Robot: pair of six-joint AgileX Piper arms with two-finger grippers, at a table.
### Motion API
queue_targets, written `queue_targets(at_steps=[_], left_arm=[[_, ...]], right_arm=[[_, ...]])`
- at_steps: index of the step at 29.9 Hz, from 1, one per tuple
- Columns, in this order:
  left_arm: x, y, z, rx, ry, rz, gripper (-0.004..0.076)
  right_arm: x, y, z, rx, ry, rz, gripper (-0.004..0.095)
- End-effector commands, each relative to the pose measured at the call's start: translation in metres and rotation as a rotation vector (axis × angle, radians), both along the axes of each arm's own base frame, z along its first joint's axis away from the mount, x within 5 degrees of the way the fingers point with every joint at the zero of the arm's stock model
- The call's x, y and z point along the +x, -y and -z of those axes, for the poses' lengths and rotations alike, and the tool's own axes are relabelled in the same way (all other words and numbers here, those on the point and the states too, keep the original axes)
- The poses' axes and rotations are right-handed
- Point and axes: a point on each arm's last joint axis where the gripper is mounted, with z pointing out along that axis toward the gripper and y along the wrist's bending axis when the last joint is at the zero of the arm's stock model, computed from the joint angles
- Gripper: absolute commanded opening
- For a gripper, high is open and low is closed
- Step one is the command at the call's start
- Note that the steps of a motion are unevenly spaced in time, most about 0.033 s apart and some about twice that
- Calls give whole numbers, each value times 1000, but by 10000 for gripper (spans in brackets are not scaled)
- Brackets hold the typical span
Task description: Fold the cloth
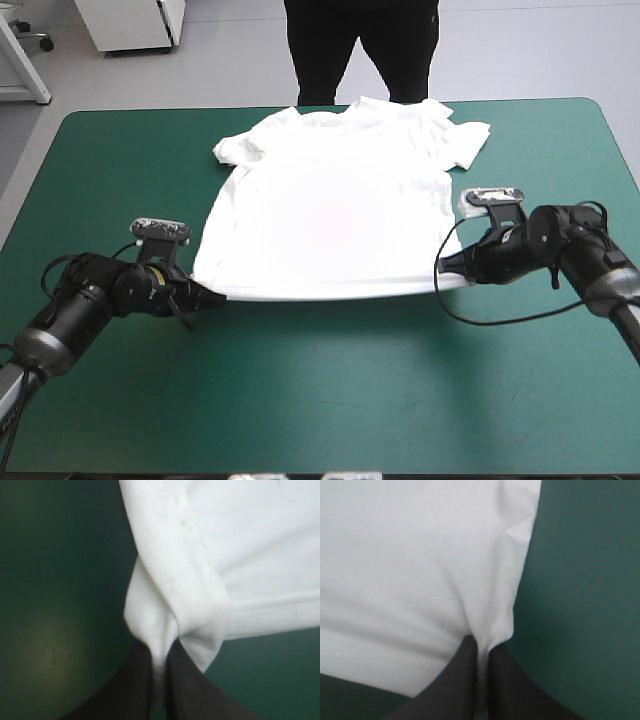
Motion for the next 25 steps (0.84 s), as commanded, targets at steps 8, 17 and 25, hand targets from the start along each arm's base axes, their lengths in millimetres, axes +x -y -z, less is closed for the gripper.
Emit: queue_targets(at_steps=[8, 17, 25], left_arm=[[-72, 3, -4, -6, -161, 108, -9], [-120, -6, 0, -108, -233, 106, -9], [-128, -7, 1, -103, -307, 116, 113]], right_arm=[[-92, 9, -3, -8, -54, -38, -17], [-137, 18, -1, -5, -97, -47, -17], [-140, 18, 0, -11, -126, -53, 169]])
